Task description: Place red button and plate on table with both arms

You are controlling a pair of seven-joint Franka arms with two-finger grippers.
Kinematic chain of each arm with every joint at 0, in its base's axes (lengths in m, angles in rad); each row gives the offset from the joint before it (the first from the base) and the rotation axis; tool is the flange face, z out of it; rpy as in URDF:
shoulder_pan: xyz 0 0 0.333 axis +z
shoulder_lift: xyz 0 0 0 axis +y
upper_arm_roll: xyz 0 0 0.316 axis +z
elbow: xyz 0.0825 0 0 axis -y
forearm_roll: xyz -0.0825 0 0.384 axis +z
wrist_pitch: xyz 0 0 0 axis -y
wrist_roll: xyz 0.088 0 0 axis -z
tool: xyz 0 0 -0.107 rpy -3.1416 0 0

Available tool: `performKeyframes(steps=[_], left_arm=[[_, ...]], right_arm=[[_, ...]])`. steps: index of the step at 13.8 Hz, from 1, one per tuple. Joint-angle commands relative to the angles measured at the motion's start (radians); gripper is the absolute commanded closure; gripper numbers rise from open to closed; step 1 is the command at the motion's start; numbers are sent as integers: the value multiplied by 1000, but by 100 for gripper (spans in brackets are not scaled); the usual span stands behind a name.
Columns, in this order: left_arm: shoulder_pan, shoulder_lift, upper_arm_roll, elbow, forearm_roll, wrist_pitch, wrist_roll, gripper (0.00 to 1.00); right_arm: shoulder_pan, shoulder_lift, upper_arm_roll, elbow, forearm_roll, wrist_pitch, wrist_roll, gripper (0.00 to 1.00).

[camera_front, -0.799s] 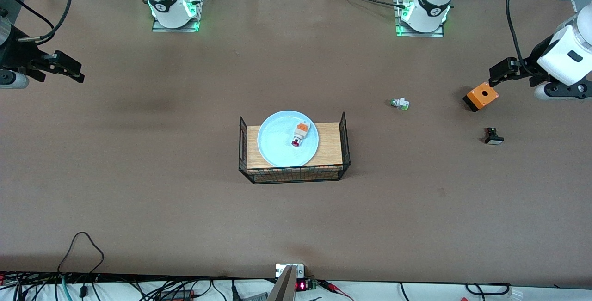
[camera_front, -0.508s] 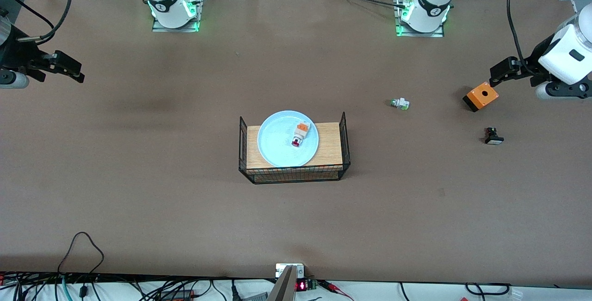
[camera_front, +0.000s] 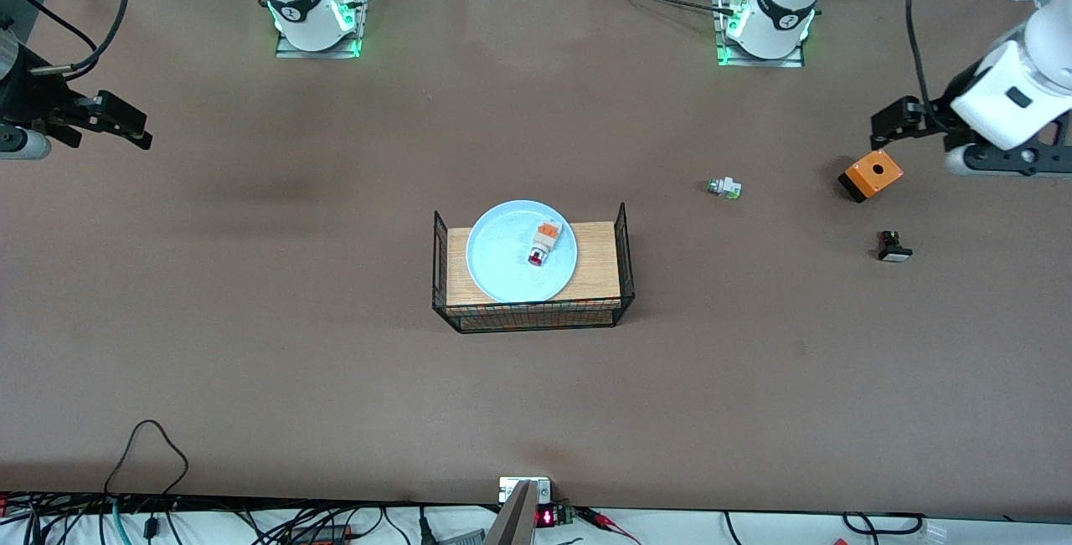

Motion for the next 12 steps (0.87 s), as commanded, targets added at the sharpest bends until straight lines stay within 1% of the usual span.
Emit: performKeyframes(steps=[1,4,5,7,9,10,12], left_arm=[[-49,55,-87,64,-47,-28,-60,0],[-83,176,-209,185,-48,-11,-84,0],[-101,228,-237,225,-42,48,-84,0],[-194,285,-245,239,-38,184,-119,0],[-260,351,-245,239,-35,333,-197,0],[-302,380,-239,239,-2,389,-238,0],[-354,440,-245,245,136,473,-332,0]], right_arm=[[-1,2,0,20,3,-21,3,0],[0,2,1,20,3,-21,3,0],[0,2,1,20,3,-21,5,0],[0,4,1,20,3,-19,5,0],[0,4,0,20,1,-18,5,0],[0,4,0,20,1,-16,5,0],[0,4,1,20,1,-16,5,0]])
